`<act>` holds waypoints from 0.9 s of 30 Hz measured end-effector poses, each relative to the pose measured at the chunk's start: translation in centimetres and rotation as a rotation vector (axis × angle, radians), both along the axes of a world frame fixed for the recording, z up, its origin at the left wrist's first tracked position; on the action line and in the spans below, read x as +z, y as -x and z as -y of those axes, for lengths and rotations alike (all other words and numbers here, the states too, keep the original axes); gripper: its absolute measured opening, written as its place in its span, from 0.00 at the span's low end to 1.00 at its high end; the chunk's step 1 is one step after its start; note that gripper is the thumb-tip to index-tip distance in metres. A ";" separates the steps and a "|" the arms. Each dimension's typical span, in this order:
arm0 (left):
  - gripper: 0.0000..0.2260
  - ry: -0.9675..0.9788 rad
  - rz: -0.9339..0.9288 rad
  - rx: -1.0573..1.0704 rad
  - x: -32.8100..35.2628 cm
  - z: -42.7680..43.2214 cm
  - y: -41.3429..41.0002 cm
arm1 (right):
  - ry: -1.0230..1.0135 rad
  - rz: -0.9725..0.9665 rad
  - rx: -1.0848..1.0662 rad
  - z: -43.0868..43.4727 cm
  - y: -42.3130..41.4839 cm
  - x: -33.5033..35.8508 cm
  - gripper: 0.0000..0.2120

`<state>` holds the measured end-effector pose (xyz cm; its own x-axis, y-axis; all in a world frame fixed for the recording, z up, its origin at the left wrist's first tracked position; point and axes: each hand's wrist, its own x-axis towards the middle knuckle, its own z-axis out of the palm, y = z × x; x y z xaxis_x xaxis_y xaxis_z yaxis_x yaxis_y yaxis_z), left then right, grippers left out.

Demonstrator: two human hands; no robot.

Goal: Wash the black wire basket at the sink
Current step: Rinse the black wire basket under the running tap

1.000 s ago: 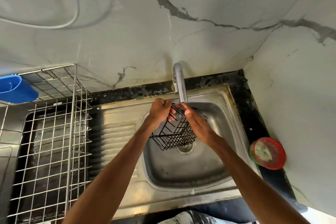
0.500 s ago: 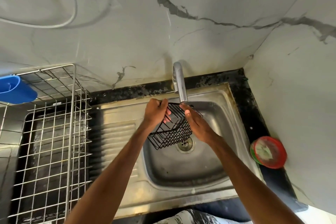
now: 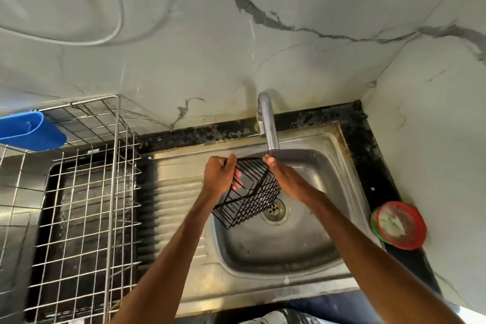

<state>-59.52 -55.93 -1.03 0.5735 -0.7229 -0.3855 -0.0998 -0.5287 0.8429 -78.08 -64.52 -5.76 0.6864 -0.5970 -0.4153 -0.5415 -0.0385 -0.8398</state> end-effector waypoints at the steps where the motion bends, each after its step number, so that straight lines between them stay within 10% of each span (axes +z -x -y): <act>1: 0.24 0.017 -0.009 0.025 -0.3 -0.4 -0.1 | 0.071 -0.015 0.063 -0.8 -0.9 0.8 0.32; 7: 0.23 0.099 -0.091 0.082 0.2 -1.5 -0.8 | 0.382 0.084 0.254 -1.8 -1.2 1.1 0.24; 15: 0.23 0.101 -0.146 0.071 0.8 -2.0 -0.9 | -0.026 -0.208 -0.083 2.3 1.5 -1.7 0.31; 21: 0.23 0.120 -0.132 0.113 1.1 -2.2 -1.3 | 0.301 -0.142 0.236 -1.1 -1.0 1.4 0.28; 27: 0.22 0.143 -0.136 0.071 1.9 -1.8 -1.0 | 0.037 -0.203 -0.103 1.9 2.0 0.2 0.35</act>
